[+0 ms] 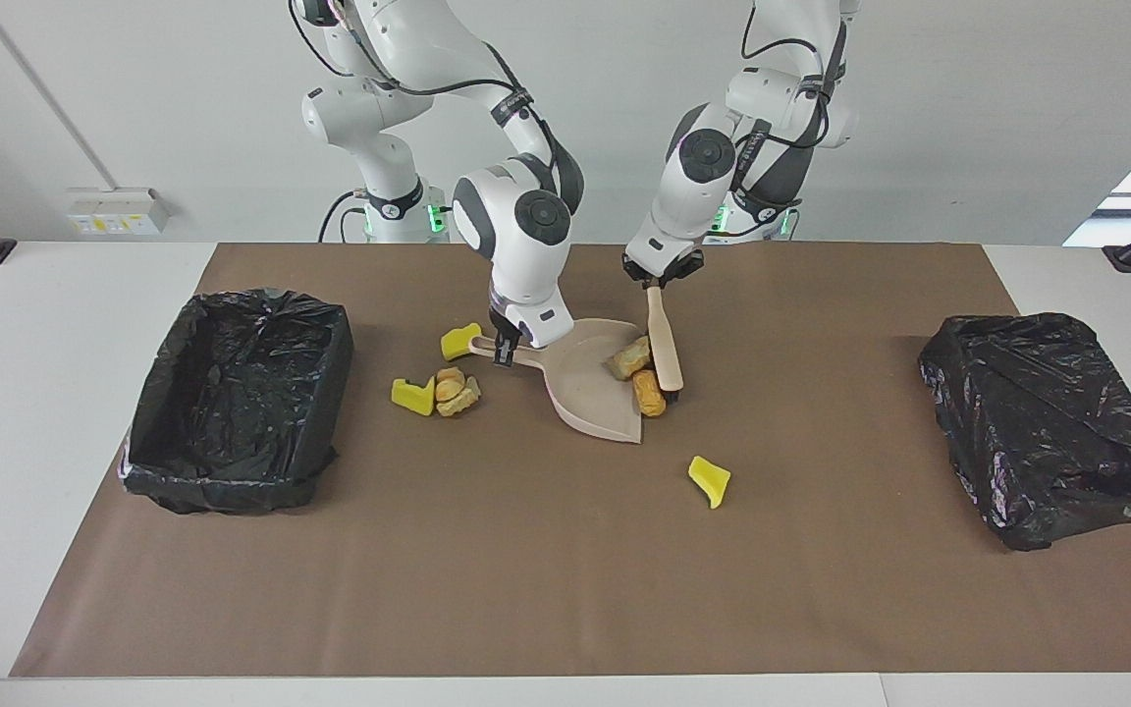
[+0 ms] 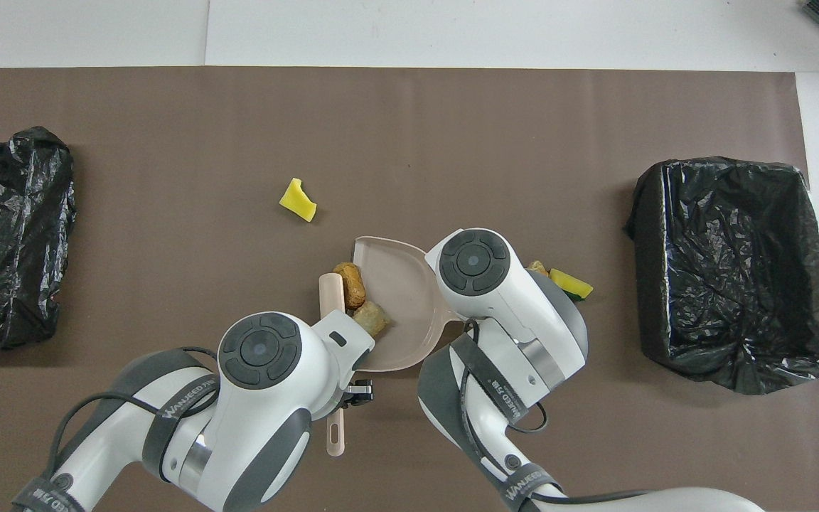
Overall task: Sweep and dump trash in bin
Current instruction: 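Sweep the tan pieces into the dustpan with the left gripper's brush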
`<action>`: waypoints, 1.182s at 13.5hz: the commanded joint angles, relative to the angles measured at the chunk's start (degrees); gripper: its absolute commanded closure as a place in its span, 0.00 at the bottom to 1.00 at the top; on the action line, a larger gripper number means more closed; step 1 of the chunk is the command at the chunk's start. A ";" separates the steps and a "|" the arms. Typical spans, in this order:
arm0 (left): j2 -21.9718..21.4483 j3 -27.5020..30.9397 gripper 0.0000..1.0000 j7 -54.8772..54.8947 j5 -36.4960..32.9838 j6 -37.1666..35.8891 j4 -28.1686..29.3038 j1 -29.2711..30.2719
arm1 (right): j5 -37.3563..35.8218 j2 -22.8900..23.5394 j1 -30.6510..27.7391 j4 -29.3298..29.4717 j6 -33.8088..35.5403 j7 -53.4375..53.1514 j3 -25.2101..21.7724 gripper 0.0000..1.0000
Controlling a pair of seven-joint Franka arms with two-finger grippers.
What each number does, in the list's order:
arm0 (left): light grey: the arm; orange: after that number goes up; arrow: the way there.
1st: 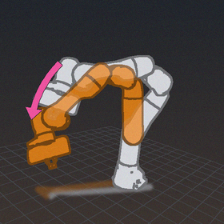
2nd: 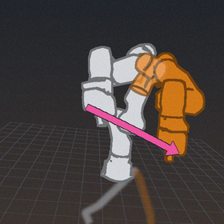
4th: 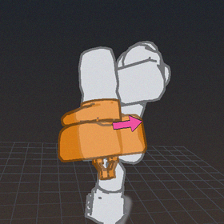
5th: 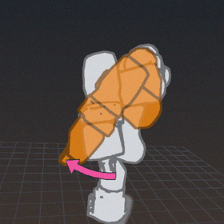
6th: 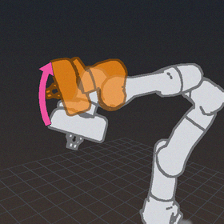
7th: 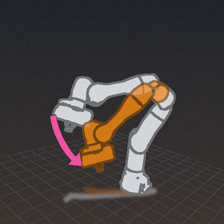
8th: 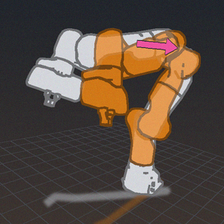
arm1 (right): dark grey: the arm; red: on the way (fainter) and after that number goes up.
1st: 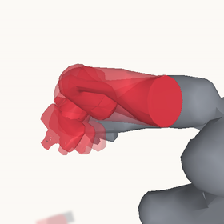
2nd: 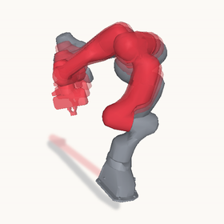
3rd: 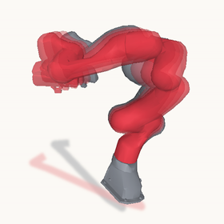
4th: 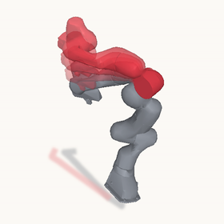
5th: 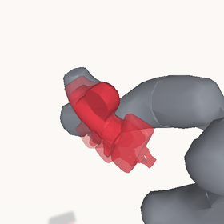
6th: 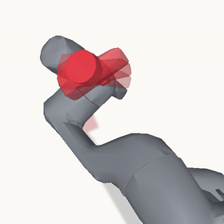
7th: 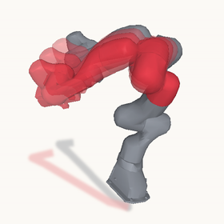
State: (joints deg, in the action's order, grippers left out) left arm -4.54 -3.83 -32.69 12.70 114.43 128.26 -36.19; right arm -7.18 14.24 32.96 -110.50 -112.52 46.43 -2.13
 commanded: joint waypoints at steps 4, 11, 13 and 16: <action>7.16 1.10 1.00 0.78 -2.66 -4.29 -12.58 -0.91 | 0.85 -1.23 0.08 -1.56 0.46 -1.08 0.11 1.00; 12.34 1.45 1.00 23.68 -12.69 -4.48 -18.99 10.05 | 0.85 -1.23 0.08 -1.56 0.46 -1.17 0.11 1.00; 15.94 1.45 1.00 32.38 -17.42 -3.69 -23.12 13.41 | 0.94 -1.23 0.08 -1.56 0.37 -1.34 0.11 1.00; 21.66 1.45 1.00 44.25 -18.41 -3.43 -30.68 19.73 | 0.94 -1.75 0.35 -1.65 2.20 -4.59 0.20 1.00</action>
State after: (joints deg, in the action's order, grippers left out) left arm 12.19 -1.68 5.10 -4.37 111.93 104.49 -19.80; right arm -7.06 14.13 33.10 -110.63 -112.18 44.63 -2.13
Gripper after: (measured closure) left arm 0.740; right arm 0.678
